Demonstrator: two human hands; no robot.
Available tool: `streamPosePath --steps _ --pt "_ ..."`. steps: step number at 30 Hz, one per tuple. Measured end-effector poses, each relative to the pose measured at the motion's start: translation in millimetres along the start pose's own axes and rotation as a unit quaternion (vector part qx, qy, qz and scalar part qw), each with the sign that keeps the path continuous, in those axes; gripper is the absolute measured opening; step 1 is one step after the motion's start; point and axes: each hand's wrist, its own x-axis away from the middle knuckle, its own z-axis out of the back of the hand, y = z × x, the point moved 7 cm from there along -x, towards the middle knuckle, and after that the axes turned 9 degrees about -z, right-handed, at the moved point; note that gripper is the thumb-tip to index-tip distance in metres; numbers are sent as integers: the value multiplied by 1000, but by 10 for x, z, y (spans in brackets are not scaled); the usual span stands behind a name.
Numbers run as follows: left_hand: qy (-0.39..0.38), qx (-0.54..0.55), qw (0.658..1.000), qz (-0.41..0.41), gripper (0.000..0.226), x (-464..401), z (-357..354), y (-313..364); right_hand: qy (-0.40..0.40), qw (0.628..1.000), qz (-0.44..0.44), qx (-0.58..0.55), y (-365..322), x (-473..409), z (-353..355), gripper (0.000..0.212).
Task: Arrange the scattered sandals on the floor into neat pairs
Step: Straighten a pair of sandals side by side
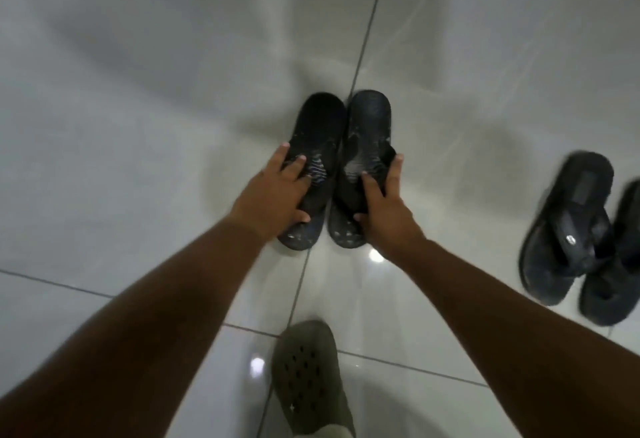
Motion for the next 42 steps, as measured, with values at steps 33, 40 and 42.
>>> streamPosePath --steps 33,40,42 --pt "12 13 1000 -18 102 -868 677 1868 148 962 -193 123 3255 1012 2051 79" --pt "-53 59 994 -71 104 -2159 248 4183 6 981 -165 98 4653 844 1664 103" --pt "-78 18 995 -66 99 -2335 112 4393 25 989 -96 107 4694 732 1586 99"
